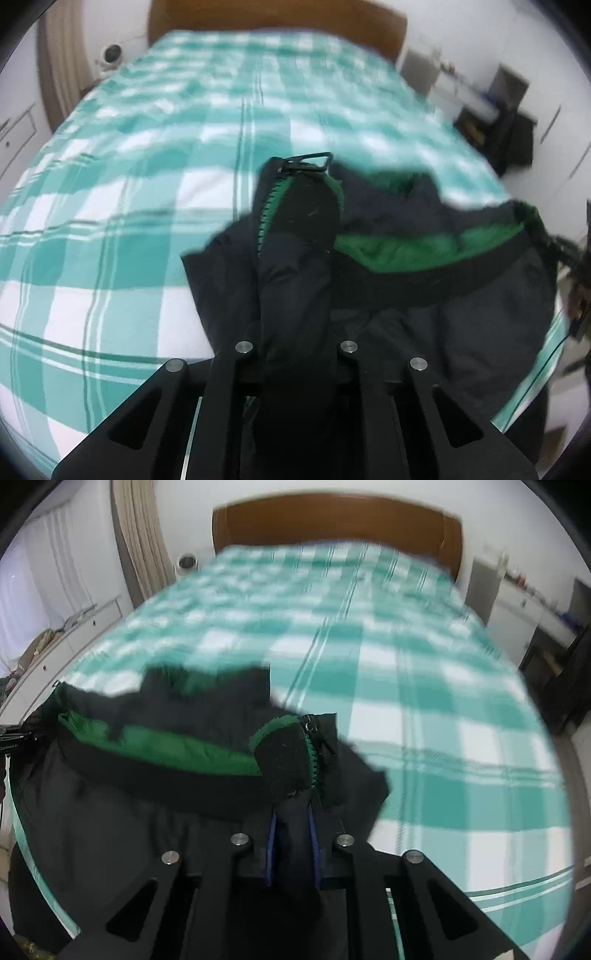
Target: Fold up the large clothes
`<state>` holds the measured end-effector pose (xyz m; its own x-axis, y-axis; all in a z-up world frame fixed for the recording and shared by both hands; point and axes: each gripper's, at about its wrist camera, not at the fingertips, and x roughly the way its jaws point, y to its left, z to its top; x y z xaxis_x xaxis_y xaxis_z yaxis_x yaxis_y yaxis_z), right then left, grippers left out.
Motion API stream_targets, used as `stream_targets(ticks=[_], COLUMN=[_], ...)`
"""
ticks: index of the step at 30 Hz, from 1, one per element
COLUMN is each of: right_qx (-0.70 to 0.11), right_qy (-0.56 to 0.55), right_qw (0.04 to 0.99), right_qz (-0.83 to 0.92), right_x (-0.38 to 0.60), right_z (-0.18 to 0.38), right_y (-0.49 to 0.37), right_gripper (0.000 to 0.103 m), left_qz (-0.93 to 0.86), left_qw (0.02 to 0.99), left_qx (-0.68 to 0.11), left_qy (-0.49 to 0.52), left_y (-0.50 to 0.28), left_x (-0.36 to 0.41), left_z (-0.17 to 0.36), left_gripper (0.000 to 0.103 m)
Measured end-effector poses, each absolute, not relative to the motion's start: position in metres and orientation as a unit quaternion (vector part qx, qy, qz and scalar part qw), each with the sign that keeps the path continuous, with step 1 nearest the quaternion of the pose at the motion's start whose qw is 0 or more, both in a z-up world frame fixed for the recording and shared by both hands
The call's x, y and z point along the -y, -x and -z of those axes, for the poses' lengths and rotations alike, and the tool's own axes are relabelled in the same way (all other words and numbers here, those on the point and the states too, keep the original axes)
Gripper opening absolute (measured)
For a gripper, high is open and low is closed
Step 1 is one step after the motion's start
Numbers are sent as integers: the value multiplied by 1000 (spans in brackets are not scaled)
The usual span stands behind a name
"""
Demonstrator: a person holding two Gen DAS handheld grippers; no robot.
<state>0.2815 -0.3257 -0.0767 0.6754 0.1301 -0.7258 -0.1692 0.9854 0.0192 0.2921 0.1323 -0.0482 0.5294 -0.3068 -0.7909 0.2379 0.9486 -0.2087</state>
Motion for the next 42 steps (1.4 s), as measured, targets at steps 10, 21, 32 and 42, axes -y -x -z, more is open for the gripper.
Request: stream_targets(ticks=[10,21,32,42], right_qx=[-369,-417,-402,-400], right_qy=[20,-29,-50,-56], right_qw=[929,908,913,914], right_qz=[-2,37,43,43], right_x=[321,336,338,341], right_z=[72,198,217,221], right_y=[-364,-401,-408,-411], right_gripper=[14,17,19,20], left_qz=[59,29,35,39], left_qw=[901,878,883,882], left_qx=[-415,-443,-428,-427], left_qy=[111,179,188,195], left_y=[-375,-410,-412,-413], left_x=[-130,-149,-148,-147], left_z=[58,167,182,183], left_gripper=[14,64,66,66])
